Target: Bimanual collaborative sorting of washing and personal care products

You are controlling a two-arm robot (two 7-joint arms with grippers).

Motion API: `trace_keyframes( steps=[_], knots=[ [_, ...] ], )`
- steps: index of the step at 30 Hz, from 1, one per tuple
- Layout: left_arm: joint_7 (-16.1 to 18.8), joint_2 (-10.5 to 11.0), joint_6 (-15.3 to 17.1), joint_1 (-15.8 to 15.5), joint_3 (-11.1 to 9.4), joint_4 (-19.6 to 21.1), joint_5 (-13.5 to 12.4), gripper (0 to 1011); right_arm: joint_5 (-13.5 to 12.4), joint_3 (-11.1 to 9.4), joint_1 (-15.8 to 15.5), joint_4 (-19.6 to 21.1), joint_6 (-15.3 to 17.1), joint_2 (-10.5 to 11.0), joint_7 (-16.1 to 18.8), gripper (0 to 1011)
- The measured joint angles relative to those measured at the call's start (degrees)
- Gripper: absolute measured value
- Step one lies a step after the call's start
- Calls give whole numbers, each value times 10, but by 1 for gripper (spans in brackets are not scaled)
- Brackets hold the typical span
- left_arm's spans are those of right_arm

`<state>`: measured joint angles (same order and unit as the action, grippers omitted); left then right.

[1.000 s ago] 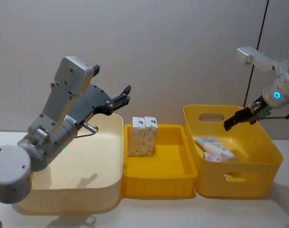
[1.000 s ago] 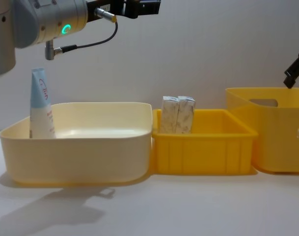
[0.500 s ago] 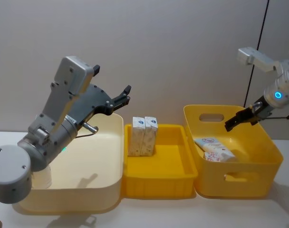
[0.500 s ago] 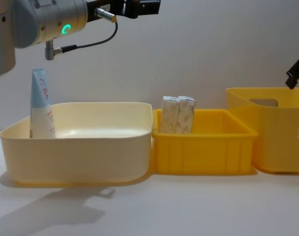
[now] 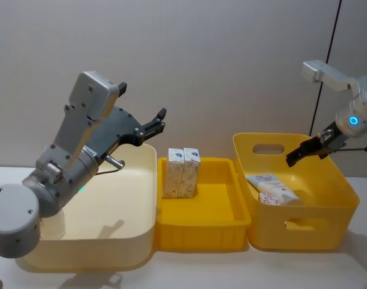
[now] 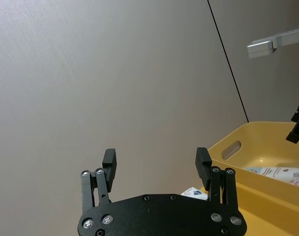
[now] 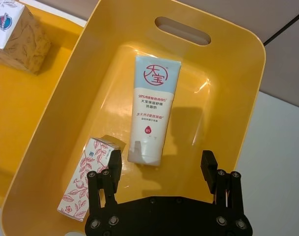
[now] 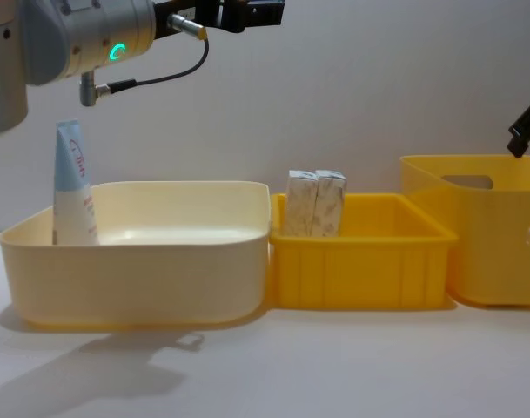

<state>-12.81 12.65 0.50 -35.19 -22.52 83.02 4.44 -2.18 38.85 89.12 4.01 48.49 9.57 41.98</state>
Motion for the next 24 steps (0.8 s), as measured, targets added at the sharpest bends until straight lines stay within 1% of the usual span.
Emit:
trace_keyframes(
  steps=[24],
  knots=[
    [0, 0, 0, 0, 0, 0, 0, 1003, 0, 0, 1, -2, 0, 0, 0, 1001]
  ],
)
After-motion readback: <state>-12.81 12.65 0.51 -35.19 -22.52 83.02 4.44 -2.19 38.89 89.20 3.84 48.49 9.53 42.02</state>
